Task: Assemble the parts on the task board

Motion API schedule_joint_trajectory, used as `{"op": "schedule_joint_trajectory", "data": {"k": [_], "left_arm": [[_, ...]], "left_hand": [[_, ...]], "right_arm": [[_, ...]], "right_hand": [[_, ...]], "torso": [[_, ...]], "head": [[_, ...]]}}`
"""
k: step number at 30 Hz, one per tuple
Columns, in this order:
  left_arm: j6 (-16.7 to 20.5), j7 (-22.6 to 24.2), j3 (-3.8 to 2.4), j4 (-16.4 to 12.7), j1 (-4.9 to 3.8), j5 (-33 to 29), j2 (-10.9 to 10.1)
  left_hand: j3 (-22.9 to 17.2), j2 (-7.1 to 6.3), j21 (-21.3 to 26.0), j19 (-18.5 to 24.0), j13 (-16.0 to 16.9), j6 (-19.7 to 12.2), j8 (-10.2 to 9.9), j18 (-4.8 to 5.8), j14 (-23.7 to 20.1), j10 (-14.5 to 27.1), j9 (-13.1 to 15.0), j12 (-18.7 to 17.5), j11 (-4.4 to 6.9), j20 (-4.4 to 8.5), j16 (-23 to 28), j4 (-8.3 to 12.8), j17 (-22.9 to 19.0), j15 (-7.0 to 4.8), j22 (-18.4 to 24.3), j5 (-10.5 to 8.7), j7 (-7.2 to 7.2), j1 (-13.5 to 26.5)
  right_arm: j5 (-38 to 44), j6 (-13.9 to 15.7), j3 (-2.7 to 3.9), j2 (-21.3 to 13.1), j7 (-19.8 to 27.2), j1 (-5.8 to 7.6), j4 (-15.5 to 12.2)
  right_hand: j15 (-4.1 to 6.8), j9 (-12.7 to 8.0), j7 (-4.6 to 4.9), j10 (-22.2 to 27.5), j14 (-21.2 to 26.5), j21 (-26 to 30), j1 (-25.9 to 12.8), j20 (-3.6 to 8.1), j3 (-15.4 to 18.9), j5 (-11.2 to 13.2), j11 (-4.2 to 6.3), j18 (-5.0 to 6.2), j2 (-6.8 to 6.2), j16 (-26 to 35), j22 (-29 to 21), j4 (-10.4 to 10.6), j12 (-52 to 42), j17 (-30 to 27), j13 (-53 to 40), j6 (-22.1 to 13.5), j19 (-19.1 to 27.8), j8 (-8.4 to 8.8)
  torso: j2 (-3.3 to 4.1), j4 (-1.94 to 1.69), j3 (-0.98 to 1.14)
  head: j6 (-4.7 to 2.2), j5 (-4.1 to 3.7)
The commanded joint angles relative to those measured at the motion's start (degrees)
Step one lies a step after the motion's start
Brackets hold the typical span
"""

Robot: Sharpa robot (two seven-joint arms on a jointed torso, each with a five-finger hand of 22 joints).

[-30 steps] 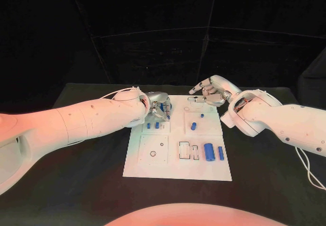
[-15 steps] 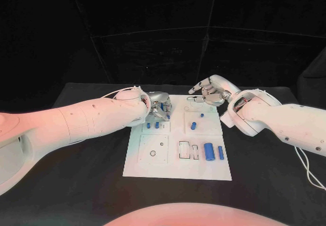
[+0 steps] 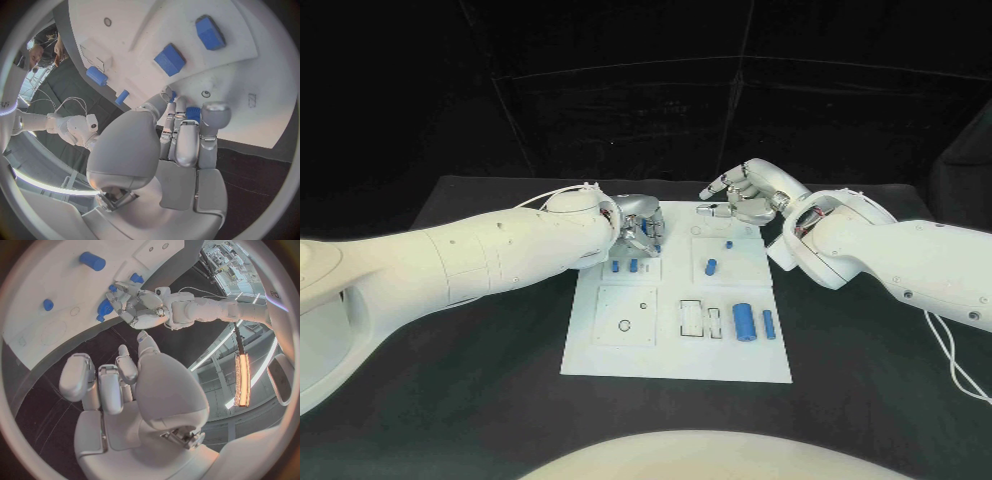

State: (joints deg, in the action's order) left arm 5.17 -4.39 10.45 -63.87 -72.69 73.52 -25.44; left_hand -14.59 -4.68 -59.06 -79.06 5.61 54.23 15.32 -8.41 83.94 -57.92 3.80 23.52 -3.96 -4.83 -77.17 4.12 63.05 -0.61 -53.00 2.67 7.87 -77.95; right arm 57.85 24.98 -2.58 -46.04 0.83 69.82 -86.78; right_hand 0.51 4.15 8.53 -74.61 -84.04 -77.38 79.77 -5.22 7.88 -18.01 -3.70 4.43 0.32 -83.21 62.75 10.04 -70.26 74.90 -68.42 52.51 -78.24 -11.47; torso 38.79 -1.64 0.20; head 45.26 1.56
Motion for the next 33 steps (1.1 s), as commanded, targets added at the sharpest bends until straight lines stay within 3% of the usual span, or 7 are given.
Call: {"op": "schedule_joint_trajectory", "data": {"k": [1, 7, 20, 33], "left_arm": [[-1.07, -0.77, 0.19, -0.15, 0.37, 0.31, 0.18], [-0.88, -0.63, 0.19, -0.08, 0.39, 0.29, 0.22], [0.73, 0.31, 0.19, -0.28, 0.45, -0.72, 0.06], [4.07, 0.75, -0.06, -2.41, 0.45, -2.05, -2.37]], "left_hand": [[-0.30, -0.11, -0.26, -0.33, -0.25, -0.04, -0.18, 0.98, 1.29, 0.13, -0.02, -0.31, -0.27, 0.03, 0.26, 0.17, -0.09, -0.19, -0.09, 0.08, 0.00, 0.09], [-0.60, 0.28, -0.28, -0.38, -0.52, 0.70, -0.18, 0.98, 1.30, -0.28, 0.03, -0.51, -0.27, -0.01, 0.23, 0.14, -0.17, -0.17, -0.17, 0.08, -0.01, 0.15], [-4.24, 3.10, -1.33, -0.89, -1.46, 4.73, 0.00, 1.14, 1.34, -4.43, 0.21, -1.36, 0.83, 0.57, 0.14, 0.64, -0.52, -1.00, -1.60, 0.07, -0.94, -1.05], [-7.25, 2.43, -1.72, -1.11, -1.94, 5.95, -1.68, 1.33, 1.36, -6.31, 0.01, -4.09, 0.81, 0.81, 0.01, 1.52, -0.86, -1.07, -2.32, 0.06, -0.80, -0.37]], "right_arm": [[-0.14, -0.19, 0.03, 0.07, 0.52, 0.10, -0.03], [-0.14, -0.22, 0.03, 0.12, 0.50, 0.10, 0.00], [-0.14, -0.31, 0.03, 0.21, 0.47, 0.10, 0.09], [-0.14, -0.36, 0.03, 0.18, 0.42, 0.10, 0.30]], "right_hand": [[0.31, -0.09, 0.06, 0.31, -3.17, 0.26, 0.08, -0.01, 0.28, 0.02, 0.09, 0.78, 0.50, 0.28, -0.05, -0.14, 0.16, 2.64, 0.05, -0.29, 0.56, -0.30], [0.31, -0.09, 0.06, 0.31, -3.17, 0.26, 0.08, -0.01, 0.28, 0.02, 0.09, 0.78, 0.50, 0.28, -0.05, -0.14, 0.16, 2.64, 0.05, -0.29, 0.56, -0.30], [0.31, -0.09, 0.06, 0.31, -3.17, 0.26, 0.08, -0.01, 0.28, 0.02, 0.09, 0.78, 0.50, 0.28, -0.05, -0.14, 0.16, 2.64, 0.05, -0.29, 0.56, -0.30], [0.31, -0.09, 0.06, 0.31, -3.17, 0.26, 0.08, -0.01, 0.28, 0.02, 0.09, 0.78, 0.50, 0.28, -0.05, -0.14, 0.16, 2.64, 0.05, -0.29, 0.56, -0.30]], "torso": [[-0.02, -0.03, 0.00], [0.02, 0.00, -0.01], [-0.03, -0.04, -0.02], [-0.07, -0.13, -0.04]], "head": [[0.01, -0.01], [0.05, -0.02], [0.05, -0.13], [-0.11, -0.29]]}}
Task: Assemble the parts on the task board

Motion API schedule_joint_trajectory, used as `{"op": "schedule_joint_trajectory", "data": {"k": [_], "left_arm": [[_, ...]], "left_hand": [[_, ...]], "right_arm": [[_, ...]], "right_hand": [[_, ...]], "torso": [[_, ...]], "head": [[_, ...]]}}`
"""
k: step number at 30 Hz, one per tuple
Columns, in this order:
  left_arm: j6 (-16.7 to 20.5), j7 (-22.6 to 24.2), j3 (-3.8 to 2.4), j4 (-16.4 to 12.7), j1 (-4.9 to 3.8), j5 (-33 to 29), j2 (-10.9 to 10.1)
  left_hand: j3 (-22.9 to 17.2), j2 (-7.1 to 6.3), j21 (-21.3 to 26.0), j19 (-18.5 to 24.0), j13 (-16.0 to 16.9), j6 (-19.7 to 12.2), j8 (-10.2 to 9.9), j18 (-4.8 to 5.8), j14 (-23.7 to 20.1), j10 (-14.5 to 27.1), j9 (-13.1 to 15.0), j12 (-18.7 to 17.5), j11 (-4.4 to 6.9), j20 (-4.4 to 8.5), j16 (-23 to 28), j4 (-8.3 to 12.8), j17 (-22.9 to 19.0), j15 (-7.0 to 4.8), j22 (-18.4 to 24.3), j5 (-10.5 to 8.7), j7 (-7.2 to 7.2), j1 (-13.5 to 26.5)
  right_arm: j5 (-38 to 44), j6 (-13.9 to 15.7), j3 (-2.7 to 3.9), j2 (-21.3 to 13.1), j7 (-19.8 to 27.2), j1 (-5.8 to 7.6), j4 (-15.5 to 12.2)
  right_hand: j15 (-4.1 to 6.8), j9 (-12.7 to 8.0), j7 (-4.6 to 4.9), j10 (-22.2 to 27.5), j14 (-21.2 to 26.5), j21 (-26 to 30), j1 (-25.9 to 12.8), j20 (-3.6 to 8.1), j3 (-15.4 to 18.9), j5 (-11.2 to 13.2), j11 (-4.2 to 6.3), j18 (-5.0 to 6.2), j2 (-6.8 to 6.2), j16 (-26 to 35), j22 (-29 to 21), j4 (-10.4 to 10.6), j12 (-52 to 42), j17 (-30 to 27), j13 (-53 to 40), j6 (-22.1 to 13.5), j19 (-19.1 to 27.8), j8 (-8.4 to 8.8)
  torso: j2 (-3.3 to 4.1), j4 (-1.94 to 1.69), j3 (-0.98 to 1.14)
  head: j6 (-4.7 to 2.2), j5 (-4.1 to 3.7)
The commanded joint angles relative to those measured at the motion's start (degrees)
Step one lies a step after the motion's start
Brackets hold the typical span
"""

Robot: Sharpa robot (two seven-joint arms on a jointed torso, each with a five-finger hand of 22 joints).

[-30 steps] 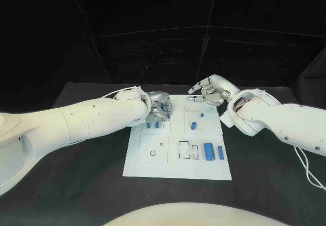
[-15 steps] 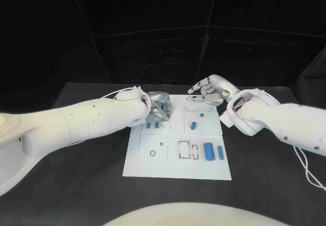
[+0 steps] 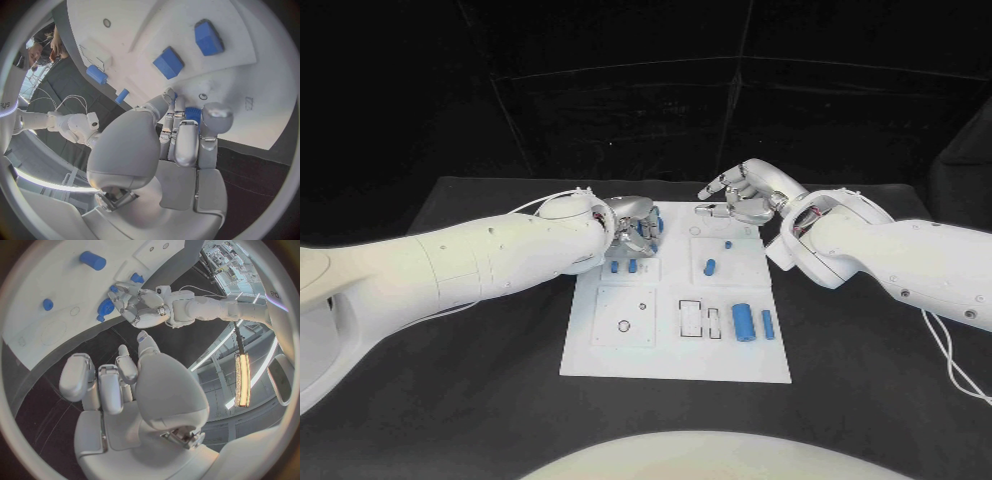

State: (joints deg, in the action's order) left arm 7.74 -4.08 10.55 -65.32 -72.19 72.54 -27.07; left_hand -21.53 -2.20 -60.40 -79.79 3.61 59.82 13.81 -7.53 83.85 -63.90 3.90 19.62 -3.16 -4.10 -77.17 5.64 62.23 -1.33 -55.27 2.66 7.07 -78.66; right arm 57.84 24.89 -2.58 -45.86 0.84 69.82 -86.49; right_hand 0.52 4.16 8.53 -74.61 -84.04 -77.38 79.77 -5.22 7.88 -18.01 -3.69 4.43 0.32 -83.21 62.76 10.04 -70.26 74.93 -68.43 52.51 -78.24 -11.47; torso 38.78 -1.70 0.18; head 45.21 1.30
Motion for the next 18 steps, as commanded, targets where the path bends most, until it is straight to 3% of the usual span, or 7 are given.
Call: {"op": "schedule_joint_trajectory", "data": {"k": [1, 9, 18], "left_arm": [[1.55, 0.43, -0.22, -1.23, -0.06, -1.15, -0.97], [1.86, 0.14, -1.75, -4.99, -0.18, -2.80, -4.45], [0.92, -0.52, -2.29, -6.95, -0.35, -4.04, -8.53]], "left_hand": [[-0.30, -0.05, -0.38, -0.38, 0.06, 0.36, -0.17, 0.45, 1.46, -0.33, -0.09, -0.20, 0.01, 0.08, 0.01, -0.01, -0.04, -0.35, -0.05, 0.07, -0.01, 0.34], [-0.67, -0.49, -0.34, -0.37, 0.08, 0.53, -0.53, 0.45, 1.44, -0.63, -0.10, -0.67, -0.03, 0.06, 0.01, 0.15, -0.17, -0.31, -0.05, 0.06, 0.05, 0.68], [-0.86, -1.00, -0.39, -0.39, 0.10, 0.68, -0.83, 0.47, 1.42, -0.89, -0.09, -1.05, -0.05, 0.05, 0.02, 0.31, -0.30, -0.29, -0.17, 0.06, 0.06, 1.02]], "right_arm": [[-0.12, -0.27, 0.03, -0.01, 0.40, 0.10, 0.02], [-0.13, -0.36, 0.03, -0.14, 0.33, 0.10, 0.14], [-0.13, -0.44, 0.02, -0.47, 0.20, 0.09, 0.06]], "right_hand": [[0.30, -0.09, 0.06, 0.31, -3.17, 0.26, 0.08, -0.01, 0.28, 0.02, 0.09, 0.79, 0.50, 0.28, -0.06, -0.14, 0.16, 2.61, 0.06, -0.29, 0.56, -0.30], [0.30, -0.09, 0.06, 0.31, -3.17, 0.26, 0.08, -0.01, 0.28, 0.02, 0.09, 0.79, 0.50, 0.28, -0.06, -0.14, 0.16, 2.61, 0.06, -0.29, 0.56, -0.30], [0.30, -0.10, 0.07, 0.25, -3.17, 0.26, 0.10, -0.01, 0.30, 0.00, 0.08, 0.78, 0.53, 0.28, -0.05, -0.15, 0.08, 2.62, -0.02, -0.31, 0.55, -0.32]], "torso": [[-0.09, -0.08, -0.03], [-0.11, -0.15, -0.03], [-0.03, -0.12, 0.00]], "head": [[-0.06, -0.03], [-0.14, 0.07], [-0.15, 0.40]]}}
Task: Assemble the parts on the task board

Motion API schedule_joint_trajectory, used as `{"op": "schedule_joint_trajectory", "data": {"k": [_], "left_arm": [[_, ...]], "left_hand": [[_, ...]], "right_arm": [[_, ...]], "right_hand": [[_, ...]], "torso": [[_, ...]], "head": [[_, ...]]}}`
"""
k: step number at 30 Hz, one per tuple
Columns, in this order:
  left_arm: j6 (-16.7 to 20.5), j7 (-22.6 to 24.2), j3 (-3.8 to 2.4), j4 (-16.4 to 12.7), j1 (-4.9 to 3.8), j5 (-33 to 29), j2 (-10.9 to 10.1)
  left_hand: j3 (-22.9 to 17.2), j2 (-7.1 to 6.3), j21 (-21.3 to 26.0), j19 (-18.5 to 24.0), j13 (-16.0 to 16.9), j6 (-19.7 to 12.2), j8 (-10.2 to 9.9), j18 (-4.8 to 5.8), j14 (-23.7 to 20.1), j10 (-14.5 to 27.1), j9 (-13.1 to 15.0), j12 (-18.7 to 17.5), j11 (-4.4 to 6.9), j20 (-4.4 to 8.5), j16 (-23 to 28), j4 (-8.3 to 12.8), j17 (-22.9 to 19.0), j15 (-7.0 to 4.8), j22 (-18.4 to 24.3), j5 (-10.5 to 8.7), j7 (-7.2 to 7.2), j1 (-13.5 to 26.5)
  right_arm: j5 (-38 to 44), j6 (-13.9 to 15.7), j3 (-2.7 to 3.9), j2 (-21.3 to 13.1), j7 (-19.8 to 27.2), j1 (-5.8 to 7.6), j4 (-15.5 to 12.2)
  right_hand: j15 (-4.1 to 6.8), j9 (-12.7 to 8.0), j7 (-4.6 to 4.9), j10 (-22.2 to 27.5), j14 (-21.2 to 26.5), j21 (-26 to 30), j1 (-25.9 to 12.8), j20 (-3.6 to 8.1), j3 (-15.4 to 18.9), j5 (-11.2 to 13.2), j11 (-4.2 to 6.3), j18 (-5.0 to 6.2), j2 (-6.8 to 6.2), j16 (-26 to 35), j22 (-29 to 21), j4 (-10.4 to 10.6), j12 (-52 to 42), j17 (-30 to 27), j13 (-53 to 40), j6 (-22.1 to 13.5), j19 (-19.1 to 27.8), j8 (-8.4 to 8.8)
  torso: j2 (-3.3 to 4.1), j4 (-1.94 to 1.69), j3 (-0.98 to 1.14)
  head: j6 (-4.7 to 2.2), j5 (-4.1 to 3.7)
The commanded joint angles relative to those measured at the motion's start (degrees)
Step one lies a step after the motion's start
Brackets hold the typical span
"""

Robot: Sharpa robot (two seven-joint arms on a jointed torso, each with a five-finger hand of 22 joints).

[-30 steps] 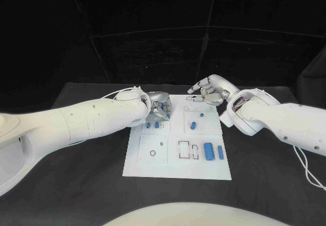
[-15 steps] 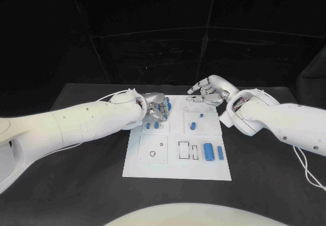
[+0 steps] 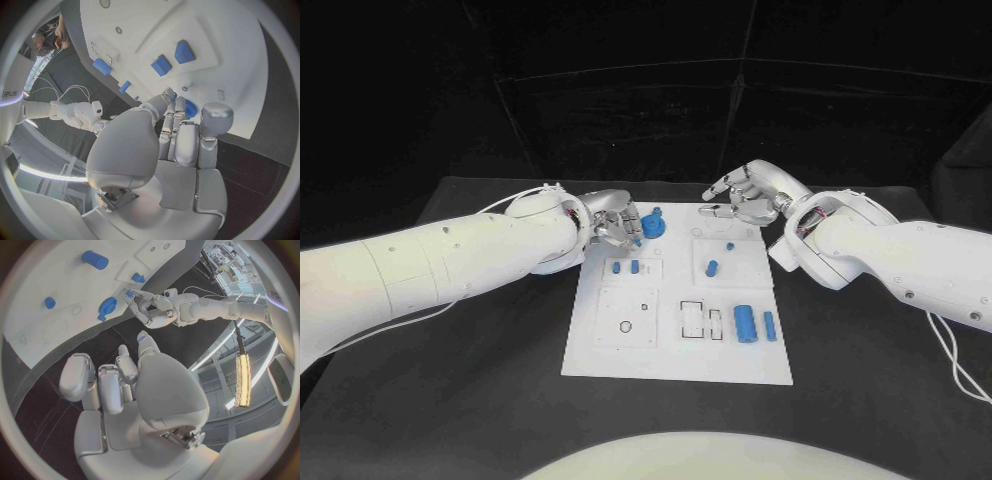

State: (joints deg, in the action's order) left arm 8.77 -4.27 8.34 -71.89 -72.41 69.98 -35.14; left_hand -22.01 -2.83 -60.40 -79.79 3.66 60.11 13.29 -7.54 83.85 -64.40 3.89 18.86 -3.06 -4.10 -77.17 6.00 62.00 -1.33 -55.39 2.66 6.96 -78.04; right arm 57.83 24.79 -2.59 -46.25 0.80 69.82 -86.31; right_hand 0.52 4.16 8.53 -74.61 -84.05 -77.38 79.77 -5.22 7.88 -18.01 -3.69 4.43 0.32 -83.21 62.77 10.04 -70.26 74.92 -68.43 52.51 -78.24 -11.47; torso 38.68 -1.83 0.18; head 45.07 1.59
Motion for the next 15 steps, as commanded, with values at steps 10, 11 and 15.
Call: {"op": "schedule_joint_trajectory", "data": {"k": [10, 11, 15], "left_arm": [[-1.65, -0.82, -0.13, 0.47, -0.14, -1.80, -1.40], [-1.84, -0.87, -0.13, 0.63, -0.14, -1.81, -1.33], [-2.41, -0.89, -0.12, 1.33, -0.12, -1.82, -0.99]], "left_hand": [[-0.50, -0.88, -0.42, -0.39, 0.07, 0.55, -0.59, 0.48, 1.38, -0.65, -0.07, -0.65, -0.14, 0.04, 0.05, 0.07, -0.24, -0.30, -0.15, 0.06, 0.13, 0.76], [-0.51, -0.91, -0.43, -0.40, 0.07, 0.56, -0.61, 0.48, 1.38, -0.67, -0.06, -0.68, -0.14, 0.04, 0.05, 0.08, -0.25, -0.30, -0.16, 0.06, 0.13, 0.79], [-0.51, -0.91, -0.43, -0.40, 0.07, 0.56, -0.61, 0.48, 1.38, -0.67, -0.06, -0.68, -0.14, 0.04, 0.05, 0.08, -0.25, -0.30, -0.16, 0.06, 0.13, 0.79]], "right_arm": [[-0.12, -0.38, 0.03, -0.10, 0.21, 0.08, -0.12], [-0.12, -0.39, 0.03, -0.09, 0.22, 0.08, -0.11], [-0.12, -0.40, 0.03, -0.06, 0.22, 0.08, -0.10]], "right_hand": [[0.30, -0.10, 0.07, 0.17, -3.17, 0.26, 0.13, -0.01, 0.33, -0.01, 0.08, 0.78, 0.56, 0.28, -0.04, -0.17, -0.04, 2.65, -0.13, -0.33, 0.54, -0.35], [0.30, -0.10, 0.07, 0.17, -3.17, 0.26, 0.13, -0.01, 0.33, -0.01, 0.08, 0.78, 0.56, 0.28, -0.04, -0.17, -0.04, 2.65, -0.13, -0.33, 0.54, -0.35], [0.30, -0.10, 0.07, 0.17, -3.17, 0.26, 0.13, -0.01, 0.33, -0.01, 0.08, 0.78, 0.56, 0.28, -0.04, -0.17, -0.04, 2.65, -0.13, -0.33, 0.54, -0.35]], "torso": [[0.14, 0.25, -0.02], [0.15, 0.28, -0.01], [0.13, 0.22, 0.04]], "head": [[-0.05, 0.39], [-0.07, 0.41], [-0.03, 0.33]]}}
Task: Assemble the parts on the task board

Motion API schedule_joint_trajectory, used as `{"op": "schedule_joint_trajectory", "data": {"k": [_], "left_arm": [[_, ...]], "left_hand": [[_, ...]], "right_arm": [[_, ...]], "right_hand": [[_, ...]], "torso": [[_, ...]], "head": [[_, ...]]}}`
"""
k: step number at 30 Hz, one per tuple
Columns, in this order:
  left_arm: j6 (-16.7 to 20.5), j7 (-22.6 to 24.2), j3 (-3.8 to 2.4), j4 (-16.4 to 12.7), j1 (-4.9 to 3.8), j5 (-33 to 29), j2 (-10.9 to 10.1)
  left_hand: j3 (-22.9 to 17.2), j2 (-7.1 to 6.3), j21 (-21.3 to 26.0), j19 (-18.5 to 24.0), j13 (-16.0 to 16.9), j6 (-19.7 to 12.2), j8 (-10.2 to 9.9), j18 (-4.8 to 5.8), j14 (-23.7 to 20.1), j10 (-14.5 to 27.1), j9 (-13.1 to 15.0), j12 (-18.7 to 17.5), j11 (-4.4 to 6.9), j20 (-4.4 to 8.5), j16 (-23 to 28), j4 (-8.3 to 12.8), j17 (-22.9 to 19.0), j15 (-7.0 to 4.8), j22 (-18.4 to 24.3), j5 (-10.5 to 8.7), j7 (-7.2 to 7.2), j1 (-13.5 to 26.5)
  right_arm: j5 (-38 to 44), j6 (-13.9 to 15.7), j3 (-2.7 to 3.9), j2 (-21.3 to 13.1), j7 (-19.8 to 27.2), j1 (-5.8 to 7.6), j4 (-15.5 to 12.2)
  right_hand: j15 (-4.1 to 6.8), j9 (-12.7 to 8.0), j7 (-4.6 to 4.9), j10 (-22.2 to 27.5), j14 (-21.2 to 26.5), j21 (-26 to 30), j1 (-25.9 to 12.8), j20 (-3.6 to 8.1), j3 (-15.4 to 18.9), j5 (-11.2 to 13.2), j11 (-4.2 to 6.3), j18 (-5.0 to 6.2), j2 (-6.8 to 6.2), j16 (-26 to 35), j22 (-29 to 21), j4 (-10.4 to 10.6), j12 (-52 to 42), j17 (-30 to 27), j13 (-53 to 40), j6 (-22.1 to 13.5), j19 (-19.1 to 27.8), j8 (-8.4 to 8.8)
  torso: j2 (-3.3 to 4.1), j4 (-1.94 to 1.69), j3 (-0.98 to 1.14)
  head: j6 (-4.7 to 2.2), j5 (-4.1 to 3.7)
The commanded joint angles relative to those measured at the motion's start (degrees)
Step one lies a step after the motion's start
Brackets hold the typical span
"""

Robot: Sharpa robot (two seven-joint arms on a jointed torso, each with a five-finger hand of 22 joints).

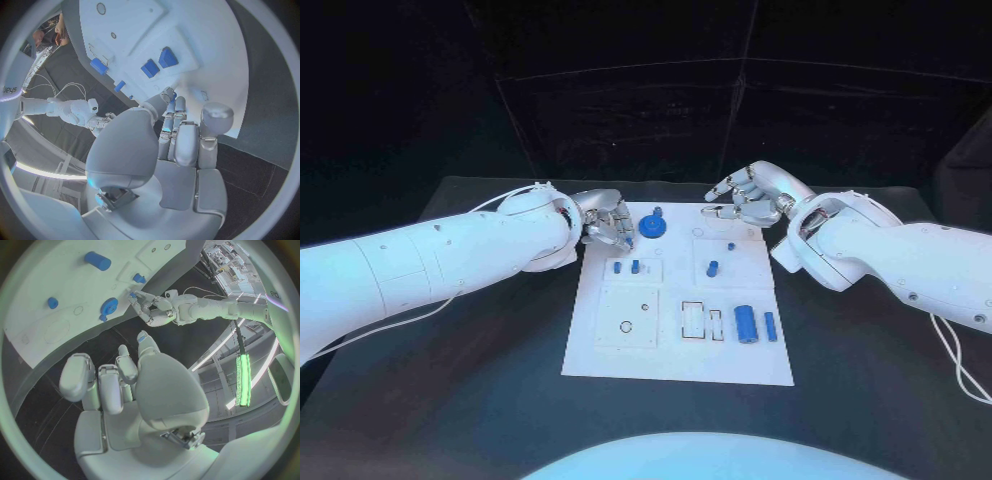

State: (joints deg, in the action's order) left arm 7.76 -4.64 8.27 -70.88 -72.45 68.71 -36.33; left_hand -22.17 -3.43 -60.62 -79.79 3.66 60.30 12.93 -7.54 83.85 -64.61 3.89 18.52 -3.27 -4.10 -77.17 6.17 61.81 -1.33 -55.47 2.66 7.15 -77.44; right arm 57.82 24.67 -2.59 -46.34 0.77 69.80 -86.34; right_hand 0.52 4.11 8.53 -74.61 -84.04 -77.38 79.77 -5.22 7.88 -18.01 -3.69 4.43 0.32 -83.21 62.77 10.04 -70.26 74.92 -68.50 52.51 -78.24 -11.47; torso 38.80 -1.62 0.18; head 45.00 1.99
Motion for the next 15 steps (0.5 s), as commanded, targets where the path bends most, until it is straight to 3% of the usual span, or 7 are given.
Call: {"op": "schedule_joint_trajectory", "data": {"k": [1, 15], "left_arm": [[-1.49, -0.50, -0.04, 0.50, -0.07, -0.56, 0.29], [-2.96, -0.40, 0.01, 1.53, 0.07, -0.57, 1.05]], "left_hand": [[-0.34, -0.31, -0.21, -0.40, 0.08, 0.37, -0.26, 0.48, 1.38, -0.46, -0.07, -0.34, 0.07, 0.04, 0.05, -0.09, -0.06, -0.30, -0.08, 0.06, -0.06, 0.19], [-0.40, -0.36, -0.16, -0.38, 0.09, 0.47, -0.31, 0.47, 1.36, -0.60, -0.06, -0.41, 0.09, 0.04, 0.08, -0.08, -0.15, -0.31, -0.04, 0.06, -0.08, 0.28]], "right_arm": [[-0.11, -0.29, 0.03, 0.04, 0.26, 0.10, -0.06], [-0.11, -0.32, 0.03, 0.10, 0.24, 0.10, -0.08]], "right_hand": [[0.30, -0.05, 0.07, 0.17, -3.17, 0.26, 0.13, -0.01, 0.33, -0.01, 0.08, 0.78, 0.56, 0.28, -0.05, -0.17, -0.04, 2.65, -0.06, -0.33, 0.54, -0.35], [0.30, -0.05, 0.07, 0.17, -3.17, 0.26, 0.13, -0.01, 0.33, -0.01, 0.08, 0.78, 0.56, 0.28, -0.05, -0.17, -0.04, 2.65, -0.06, -0.33, 0.54, -0.35]], "torso": [[0.01, 0.00, 0.07], [-0.02, -0.02, 0.01]], "head": [[0.04, -0.07], [0.19, -0.10]]}}
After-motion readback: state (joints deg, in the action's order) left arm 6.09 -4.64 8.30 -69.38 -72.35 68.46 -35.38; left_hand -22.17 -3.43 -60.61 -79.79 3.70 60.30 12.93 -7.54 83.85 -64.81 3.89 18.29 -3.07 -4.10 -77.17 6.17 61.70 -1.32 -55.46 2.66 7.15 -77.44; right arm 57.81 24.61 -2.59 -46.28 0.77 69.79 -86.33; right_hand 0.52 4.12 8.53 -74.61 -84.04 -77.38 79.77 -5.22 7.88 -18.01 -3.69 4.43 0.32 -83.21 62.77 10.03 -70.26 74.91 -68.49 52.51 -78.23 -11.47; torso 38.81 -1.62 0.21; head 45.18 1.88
